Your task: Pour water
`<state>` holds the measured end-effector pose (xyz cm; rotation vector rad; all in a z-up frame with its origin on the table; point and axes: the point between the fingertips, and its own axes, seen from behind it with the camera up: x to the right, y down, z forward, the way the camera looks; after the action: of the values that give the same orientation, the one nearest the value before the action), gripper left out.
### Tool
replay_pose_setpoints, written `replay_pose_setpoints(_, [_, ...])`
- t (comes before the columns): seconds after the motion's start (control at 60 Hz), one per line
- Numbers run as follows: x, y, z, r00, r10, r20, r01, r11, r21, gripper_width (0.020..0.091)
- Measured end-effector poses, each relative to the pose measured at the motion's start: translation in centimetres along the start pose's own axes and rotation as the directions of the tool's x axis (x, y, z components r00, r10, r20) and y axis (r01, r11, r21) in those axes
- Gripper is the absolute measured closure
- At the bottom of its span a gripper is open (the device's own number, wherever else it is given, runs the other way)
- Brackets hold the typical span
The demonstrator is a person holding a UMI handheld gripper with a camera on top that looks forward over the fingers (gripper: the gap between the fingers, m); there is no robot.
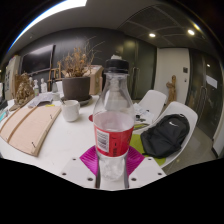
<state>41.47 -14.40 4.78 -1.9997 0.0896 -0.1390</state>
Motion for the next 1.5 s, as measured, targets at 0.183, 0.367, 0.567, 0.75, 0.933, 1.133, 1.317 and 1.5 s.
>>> replay_pose_setpoints(0.183, [0.2,-0.6,0.4,0.998,-0.037,-0.058,0.036,0.999,-0.028,0.0856])
replay_pose_setpoints(0.367, [1.8,-5.5,0.7,0.977,-0.126,-0.171,0.126,0.992,-0.014,0.0857])
replay_pose_setpoints(0.567, [3.7,-14.3,3.4,0.862,-0.388,-0.326,0.401,0.916,-0.032,0.0857])
replay_pose_setpoints(0.75, [1.6,-23.1,8.4,0.575,-0.710,-0.407,0.758,0.649,-0.062,0.0858])
replay_pose_setpoints(0.933, [-2.4,-26.7,14.8,0.153,-0.891,-0.427,0.971,0.216,-0.104,0.0855])
replay_pose_setpoints(1.133, [-3.6,-26.3,20.1,-0.158,-0.888,-0.431,0.980,-0.086,-0.182,0.0856])
replay_pose_setpoints(1.317, [-5.0,-25.3,22.5,-0.291,-0.850,-0.439,0.955,-0.234,-0.181,0.0858])
replay_pose_setpoints(1.5, [-5.0,-24.8,23.4,-0.187,-0.889,-0.418,0.981,-0.150,-0.120,0.0856])
